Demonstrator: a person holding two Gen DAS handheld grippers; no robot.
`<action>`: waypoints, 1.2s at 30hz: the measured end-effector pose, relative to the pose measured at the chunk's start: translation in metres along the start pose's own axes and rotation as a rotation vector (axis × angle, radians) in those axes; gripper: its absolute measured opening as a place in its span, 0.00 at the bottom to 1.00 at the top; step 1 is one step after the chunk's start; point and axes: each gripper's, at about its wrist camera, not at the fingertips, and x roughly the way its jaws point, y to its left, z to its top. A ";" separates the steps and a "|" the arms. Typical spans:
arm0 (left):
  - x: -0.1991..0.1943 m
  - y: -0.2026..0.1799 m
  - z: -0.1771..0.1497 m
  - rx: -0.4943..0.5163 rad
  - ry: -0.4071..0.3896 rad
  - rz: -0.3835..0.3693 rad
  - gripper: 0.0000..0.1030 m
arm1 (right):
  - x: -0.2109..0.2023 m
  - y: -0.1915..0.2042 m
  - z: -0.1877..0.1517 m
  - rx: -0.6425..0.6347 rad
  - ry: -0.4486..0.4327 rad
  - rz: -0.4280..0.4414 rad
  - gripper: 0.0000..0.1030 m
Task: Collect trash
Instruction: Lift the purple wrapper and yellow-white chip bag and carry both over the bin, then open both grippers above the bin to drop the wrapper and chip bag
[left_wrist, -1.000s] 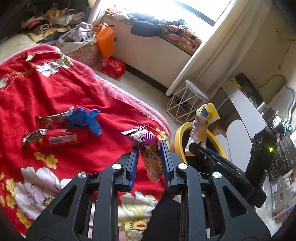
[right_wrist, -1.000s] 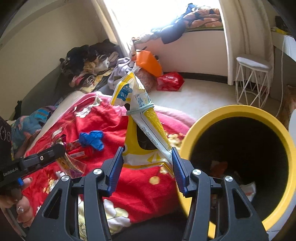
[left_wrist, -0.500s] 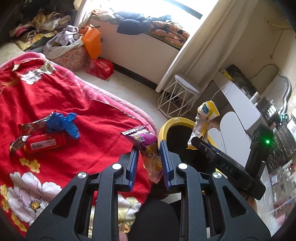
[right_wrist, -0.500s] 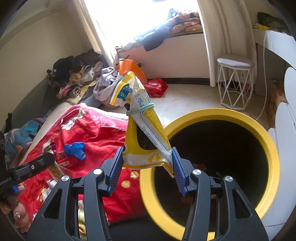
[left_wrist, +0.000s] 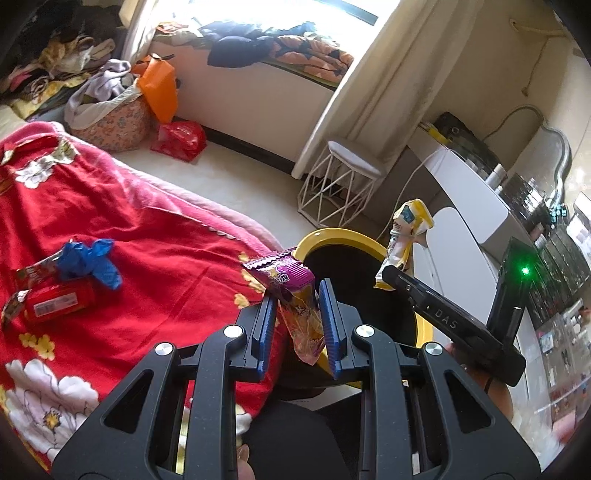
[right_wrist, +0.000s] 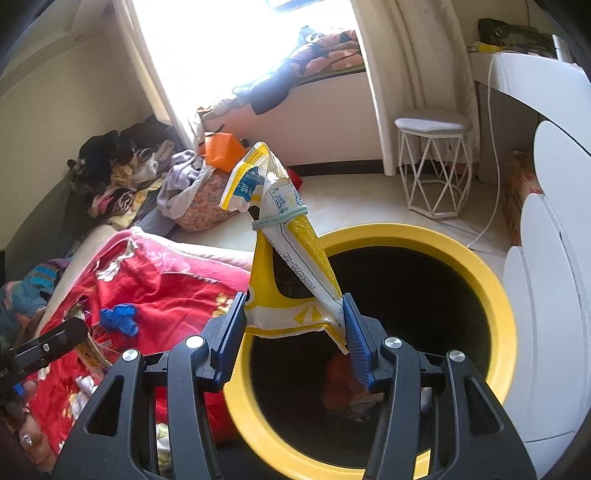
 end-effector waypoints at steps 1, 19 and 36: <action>0.002 -0.002 0.000 0.005 0.002 -0.004 0.18 | -0.001 -0.003 0.000 0.005 -0.003 -0.007 0.47; 0.033 -0.039 -0.001 0.079 0.043 -0.045 0.18 | -0.003 -0.045 0.000 0.076 -0.007 -0.084 0.47; 0.073 -0.060 -0.001 0.114 0.104 -0.068 0.18 | -0.003 -0.073 -0.007 0.131 0.018 -0.114 0.49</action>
